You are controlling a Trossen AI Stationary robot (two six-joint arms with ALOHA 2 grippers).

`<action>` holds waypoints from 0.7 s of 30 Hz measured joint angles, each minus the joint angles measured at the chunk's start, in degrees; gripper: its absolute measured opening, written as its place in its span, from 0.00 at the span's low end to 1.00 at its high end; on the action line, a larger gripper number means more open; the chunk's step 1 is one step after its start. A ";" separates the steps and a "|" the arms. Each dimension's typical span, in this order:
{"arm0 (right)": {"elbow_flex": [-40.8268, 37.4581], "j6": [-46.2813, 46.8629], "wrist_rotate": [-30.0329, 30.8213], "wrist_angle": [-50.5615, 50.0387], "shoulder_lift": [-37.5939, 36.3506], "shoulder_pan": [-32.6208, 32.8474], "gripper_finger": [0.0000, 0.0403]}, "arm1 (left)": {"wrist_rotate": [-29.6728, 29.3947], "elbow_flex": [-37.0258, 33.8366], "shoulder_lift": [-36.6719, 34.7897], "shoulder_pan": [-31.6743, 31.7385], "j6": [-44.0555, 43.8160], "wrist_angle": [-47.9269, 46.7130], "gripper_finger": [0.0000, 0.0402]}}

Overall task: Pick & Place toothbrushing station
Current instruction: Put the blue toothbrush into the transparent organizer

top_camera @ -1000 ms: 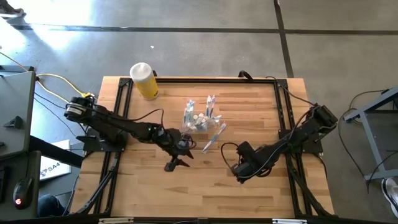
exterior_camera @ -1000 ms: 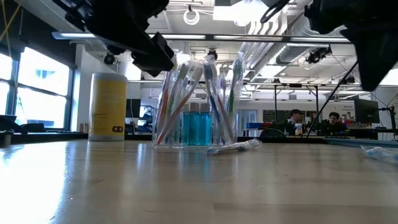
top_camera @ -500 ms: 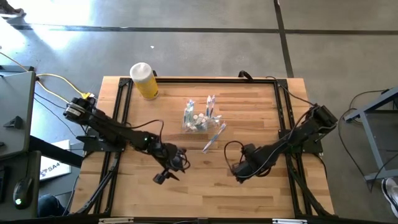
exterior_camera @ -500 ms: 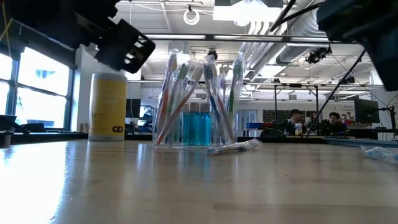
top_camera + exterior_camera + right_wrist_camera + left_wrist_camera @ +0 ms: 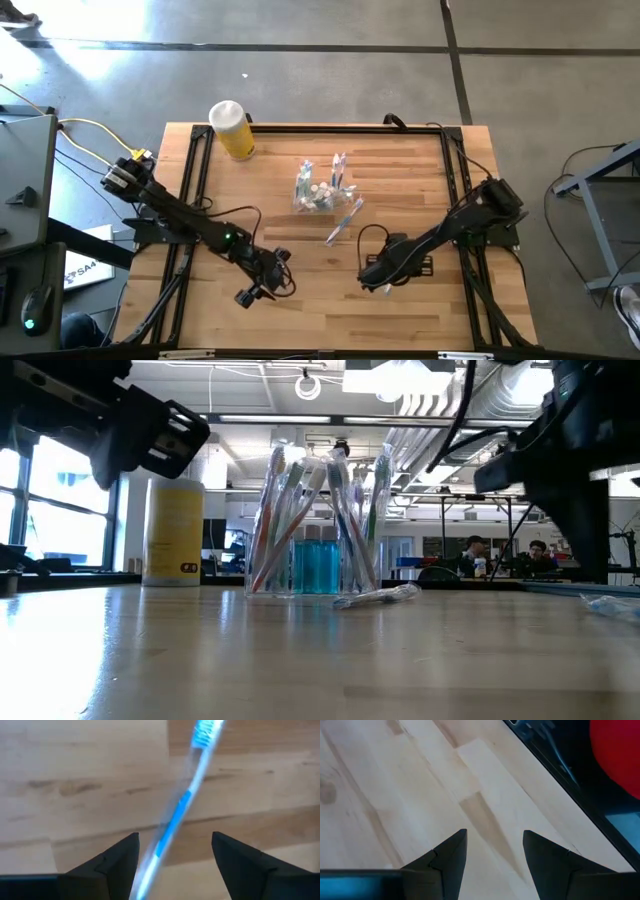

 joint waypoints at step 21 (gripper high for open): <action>-15.80 -11.63 0.13 19.67 -1.49 -3.75 0.37 | -0.13 0.00 -0.02 -5.40 -3.03 -3.01 0.47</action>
